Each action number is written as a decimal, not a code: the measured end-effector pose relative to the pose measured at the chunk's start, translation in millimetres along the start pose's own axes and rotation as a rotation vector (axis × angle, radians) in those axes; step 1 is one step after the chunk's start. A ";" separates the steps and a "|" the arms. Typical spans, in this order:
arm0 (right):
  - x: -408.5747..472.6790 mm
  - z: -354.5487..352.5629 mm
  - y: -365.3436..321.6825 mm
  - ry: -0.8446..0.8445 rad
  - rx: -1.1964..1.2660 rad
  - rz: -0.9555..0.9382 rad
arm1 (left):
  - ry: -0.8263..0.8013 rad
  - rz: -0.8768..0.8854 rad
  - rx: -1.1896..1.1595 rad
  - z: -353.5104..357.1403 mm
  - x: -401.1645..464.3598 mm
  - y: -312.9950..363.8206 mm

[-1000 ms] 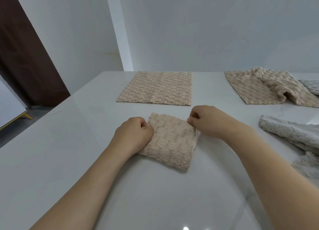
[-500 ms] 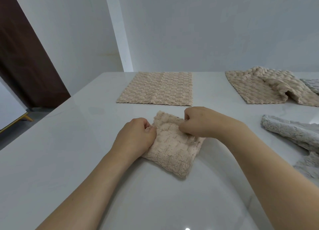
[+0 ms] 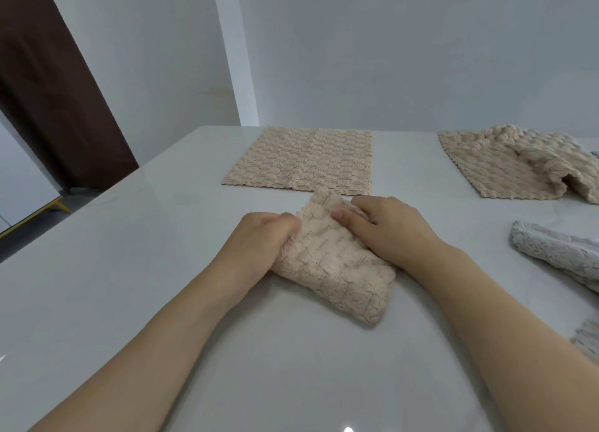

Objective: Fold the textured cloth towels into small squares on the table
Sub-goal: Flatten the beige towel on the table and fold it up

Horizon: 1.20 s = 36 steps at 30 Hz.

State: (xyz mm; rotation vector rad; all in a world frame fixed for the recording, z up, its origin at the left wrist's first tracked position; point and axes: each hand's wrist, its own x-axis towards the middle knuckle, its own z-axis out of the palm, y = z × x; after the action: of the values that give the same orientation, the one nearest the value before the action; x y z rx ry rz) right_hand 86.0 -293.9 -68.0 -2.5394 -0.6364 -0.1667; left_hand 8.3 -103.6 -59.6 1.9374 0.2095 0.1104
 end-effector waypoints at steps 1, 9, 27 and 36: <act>0.1 2.6 3.8 0.051 0.035 -0.022 | -0.045 -0.001 -0.063 -0.3 -1.0 1.2; 8.1 10.4 14.3 0.157 0.207 -0.039 | -0.082 0.085 -0.249 -4.3 4.5 -4.5; 8.8 10.1 10.9 0.164 0.095 0.060 | 0.187 -0.095 0.575 -4.4 22.0 -18.2; 15.7 14.1 15.1 0.130 0.046 0.118 | 0.345 0.517 0.744 19.4 -14.2 2.0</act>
State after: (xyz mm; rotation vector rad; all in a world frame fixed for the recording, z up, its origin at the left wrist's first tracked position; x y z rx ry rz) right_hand 106.9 -291.8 -83.3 -2.4897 -0.4345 -0.2703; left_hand -2.0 -124.8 -64.5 2.6688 -0.0457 0.8077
